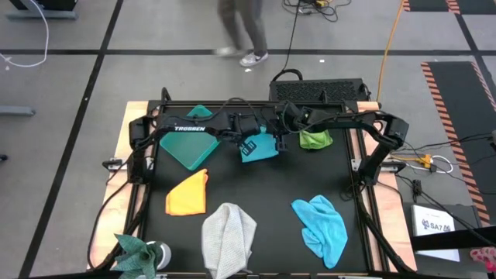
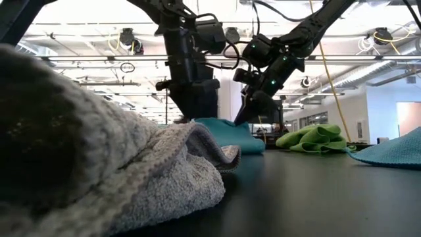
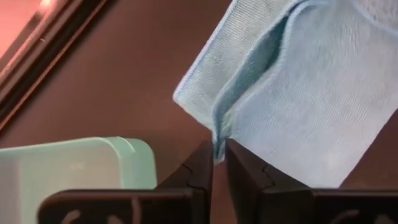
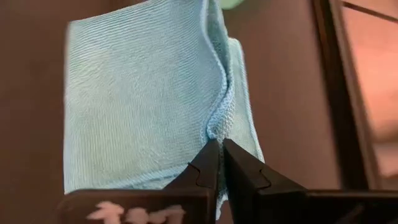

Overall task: Fold microfiber towels
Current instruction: Fold the top blue microfiber towel, then put the folded blue microfiber towel into the bin

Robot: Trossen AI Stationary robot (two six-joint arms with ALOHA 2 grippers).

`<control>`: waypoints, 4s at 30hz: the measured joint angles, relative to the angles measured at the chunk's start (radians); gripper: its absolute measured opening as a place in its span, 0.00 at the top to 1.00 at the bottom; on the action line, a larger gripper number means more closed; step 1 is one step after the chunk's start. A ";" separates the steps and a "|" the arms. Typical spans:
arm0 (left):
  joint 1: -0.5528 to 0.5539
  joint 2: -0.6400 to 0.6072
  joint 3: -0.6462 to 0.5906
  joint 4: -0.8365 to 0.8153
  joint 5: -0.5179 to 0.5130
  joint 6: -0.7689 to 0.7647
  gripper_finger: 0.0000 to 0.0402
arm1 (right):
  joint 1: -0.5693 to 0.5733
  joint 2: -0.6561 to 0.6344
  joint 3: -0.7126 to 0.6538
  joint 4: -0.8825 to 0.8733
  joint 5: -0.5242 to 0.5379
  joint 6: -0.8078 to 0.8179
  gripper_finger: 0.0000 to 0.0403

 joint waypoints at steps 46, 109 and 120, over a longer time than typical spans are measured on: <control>-0.049 0.005 -0.002 0.045 -0.066 0.353 0.59 | 0.225 -0.027 -0.078 -0.048 0.181 0.041 0.71; -0.187 0.046 -0.234 0.526 -0.081 0.495 0.59 | 0.257 -0.073 -0.232 0.076 0.312 0.001 0.71; -0.202 0.073 -0.235 0.547 -0.061 0.460 0.59 | 0.242 -0.073 -0.232 0.072 0.286 0.001 0.71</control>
